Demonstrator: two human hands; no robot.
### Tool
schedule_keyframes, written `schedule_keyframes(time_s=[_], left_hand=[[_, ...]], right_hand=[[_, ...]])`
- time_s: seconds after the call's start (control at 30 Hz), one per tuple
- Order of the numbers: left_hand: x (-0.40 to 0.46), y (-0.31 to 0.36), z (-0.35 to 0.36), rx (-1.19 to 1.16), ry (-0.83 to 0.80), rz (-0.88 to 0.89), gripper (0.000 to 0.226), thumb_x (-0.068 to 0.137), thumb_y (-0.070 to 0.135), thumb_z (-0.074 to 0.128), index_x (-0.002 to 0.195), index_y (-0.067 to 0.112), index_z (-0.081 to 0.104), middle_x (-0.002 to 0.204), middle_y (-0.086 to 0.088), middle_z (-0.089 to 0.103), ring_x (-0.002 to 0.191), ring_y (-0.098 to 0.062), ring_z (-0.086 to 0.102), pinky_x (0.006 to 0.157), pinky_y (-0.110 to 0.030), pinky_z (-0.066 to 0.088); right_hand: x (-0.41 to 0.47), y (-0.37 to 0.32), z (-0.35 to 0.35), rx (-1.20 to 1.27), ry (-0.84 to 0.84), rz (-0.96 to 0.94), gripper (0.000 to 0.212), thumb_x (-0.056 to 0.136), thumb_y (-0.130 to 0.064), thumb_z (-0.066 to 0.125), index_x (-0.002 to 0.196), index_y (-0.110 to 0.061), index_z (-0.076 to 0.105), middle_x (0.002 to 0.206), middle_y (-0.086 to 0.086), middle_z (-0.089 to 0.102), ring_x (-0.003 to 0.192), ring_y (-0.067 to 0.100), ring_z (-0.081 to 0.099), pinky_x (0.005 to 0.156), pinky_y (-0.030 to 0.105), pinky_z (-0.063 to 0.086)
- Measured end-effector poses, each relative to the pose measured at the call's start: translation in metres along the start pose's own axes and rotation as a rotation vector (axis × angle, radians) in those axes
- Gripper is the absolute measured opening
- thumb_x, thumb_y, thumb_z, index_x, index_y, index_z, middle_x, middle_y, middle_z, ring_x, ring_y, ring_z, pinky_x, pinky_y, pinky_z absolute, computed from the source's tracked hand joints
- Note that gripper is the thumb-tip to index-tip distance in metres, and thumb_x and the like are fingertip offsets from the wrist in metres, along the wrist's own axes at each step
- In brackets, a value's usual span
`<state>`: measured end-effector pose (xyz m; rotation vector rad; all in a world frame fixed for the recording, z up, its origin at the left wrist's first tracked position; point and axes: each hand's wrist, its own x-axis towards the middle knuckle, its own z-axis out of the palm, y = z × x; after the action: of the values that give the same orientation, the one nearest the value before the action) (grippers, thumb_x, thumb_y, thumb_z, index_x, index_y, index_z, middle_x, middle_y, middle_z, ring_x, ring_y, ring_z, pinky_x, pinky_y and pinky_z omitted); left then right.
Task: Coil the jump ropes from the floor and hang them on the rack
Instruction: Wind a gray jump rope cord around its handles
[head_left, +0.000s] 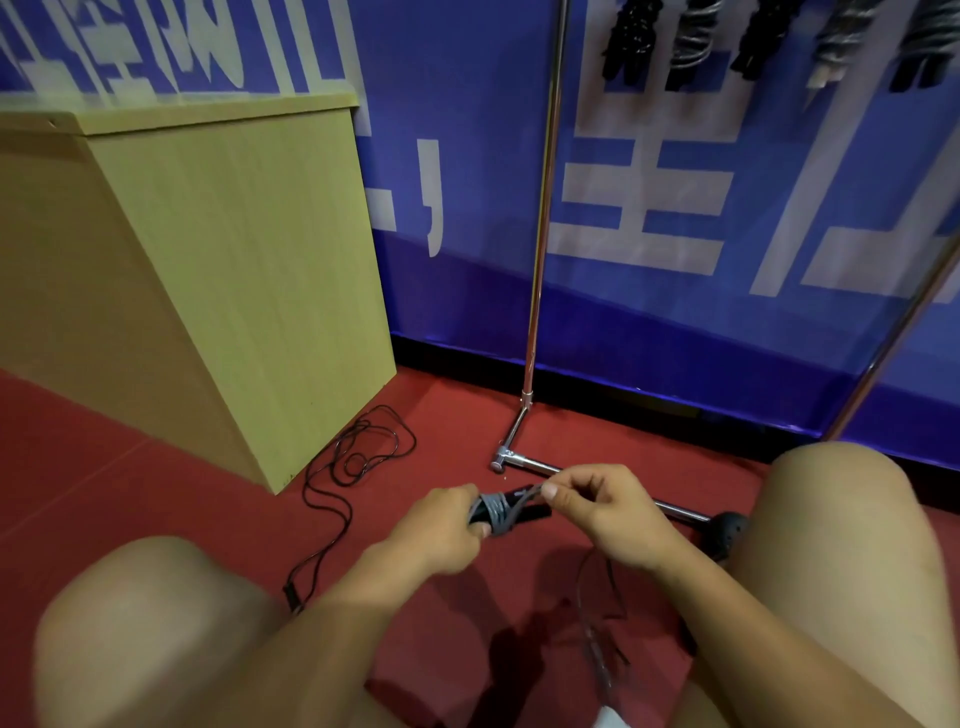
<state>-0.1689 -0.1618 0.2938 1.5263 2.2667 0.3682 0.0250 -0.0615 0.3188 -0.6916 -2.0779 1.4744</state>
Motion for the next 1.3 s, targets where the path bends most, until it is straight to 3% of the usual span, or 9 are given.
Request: schedule_keyframes(time_s=[0.23,0.33,0.53,0.73,0.83,0.93,1.07,1.2,1.3], left_hand=[[-0.017,0.015,0.005,0.024,-0.195,0.221,0.016,0.092,0.034,0.061,0.104,0.026,0.054,0.104,-0.001,0.067,0.094,-0.026,0.063,0.083,-0.04,0.052],[-0.022,0.019,0.001,-0.006,-0.154,0.311,0.013,0.09,0.033,0.063,0.098,0.027,0.054,0.087,0.006,0.065,0.08,-0.019,0.06,0.071,-0.033,0.049],[-0.033,0.026,-0.012,-0.085,-0.181,0.434,0.017,0.087,0.031,0.066,0.103,0.026,0.063,0.076,0.003,0.065,0.065,-0.011,0.056,0.063,-0.031,0.046],[-0.04,0.028,-0.022,-0.437,-0.267,0.442,0.017,0.086,0.022,0.069,0.103,0.019,0.066,0.081,-0.005,0.064,0.069,-0.014,0.054,0.066,-0.035,0.045],[-0.04,0.029,-0.029,-0.653,-0.213,0.422,0.018,0.085,0.014,0.07,0.102,0.011,0.066,0.082,-0.001,0.062,0.075,-0.01,0.055,0.07,-0.03,0.043],[-0.039,0.031,-0.033,-0.793,-0.145,0.406,0.016,0.088,0.004,0.068,0.098,0.016,0.068,0.079,0.003,0.065,0.072,-0.005,0.058,0.068,-0.019,0.043],[-0.036,0.03,-0.034,-0.899,-0.047,0.344,0.017,0.087,0.011,0.066,0.094,0.027,0.069,0.074,0.002,0.067,0.06,-0.007,0.052,0.058,-0.021,0.042],[-0.029,0.026,-0.037,-0.947,0.074,0.227,0.011,0.088,0.011,0.066,0.098,0.017,0.069,0.072,0.0,0.065,0.057,-0.01,0.048,0.057,-0.024,0.04],[-0.025,0.02,-0.039,-0.919,0.146,0.117,0.011,0.091,0.006,0.065,0.094,0.015,0.07,0.071,0.003,0.063,0.055,-0.004,0.049,0.059,-0.021,0.039]], right_hand=[[0.004,0.009,0.001,-0.307,0.19,-0.014,0.018,0.092,-0.028,0.067,0.075,-0.026,0.069,0.054,-0.015,0.053,0.053,-0.002,0.046,0.055,0.018,0.038],[0.007,0.012,-0.002,-0.435,0.246,-0.012,0.014,0.091,-0.034,0.068,0.08,-0.027,0.073,0.063,-0.01,0.064,0.06,0.001,0.055,0.06,0.016,0.04],[0.013,0.02,-0.003,-0.317,0.199,0.158,0.021,0.08,-0.038,0.078,0.067,-0.024,0.071,0.059,-0.01,0.059,0.054,-0.002,0.046,0.057,0.018,0.04],[0.014,0.011,-0.005,0.047,0.161,0.295,0.021,0.076,-0.022,0.082,0.076,-0.006,0.07,0.057,-0.005,0.052,0.051,0.006,0.041,0.047,0.014,0.036],[0.014,0.007,-0.009,0.195,0.115,0.357,0.014,0.086,-0.007,0.072,0.074,-0.006,0.065,0.064,0.005,0.06,0.053,0.011,0.055,0.05,0.018,0.046],[0.014,0.011,-0.012,0.036,0.096,0.364,0.028,0.083,0.013,0.055,0.073,-0.011,0.064,0.06,0.005,0.056,0.051,0.014,0.048,0.048,0.022,0.039],[0.013,0.014,-0.005,-0.014,0.056,0.385,0.017,0.093,-0.011,0.059,0.076,-0.012,0.056,0.061,0.004,0.048,0.05,0.013,0.036,0.048,0.027,0.028],[0.014,0.012,-0.004,0.027,0.066,0.374,0.039,0.098,-0.043,0.054,0.075,-0.012,0.056,0.059,0.002,0.046,0.057,0.016,0.037,0.056,0.031,0.031],[0.013,0.005,-0.005,0.021,0.112,0.352,0.041,0.096,-0.045,0.055,0.074,-0.011,0.059,0.059,0.001,0.049,0.058,0.017,0.041,0.061,0.033,0.036]])
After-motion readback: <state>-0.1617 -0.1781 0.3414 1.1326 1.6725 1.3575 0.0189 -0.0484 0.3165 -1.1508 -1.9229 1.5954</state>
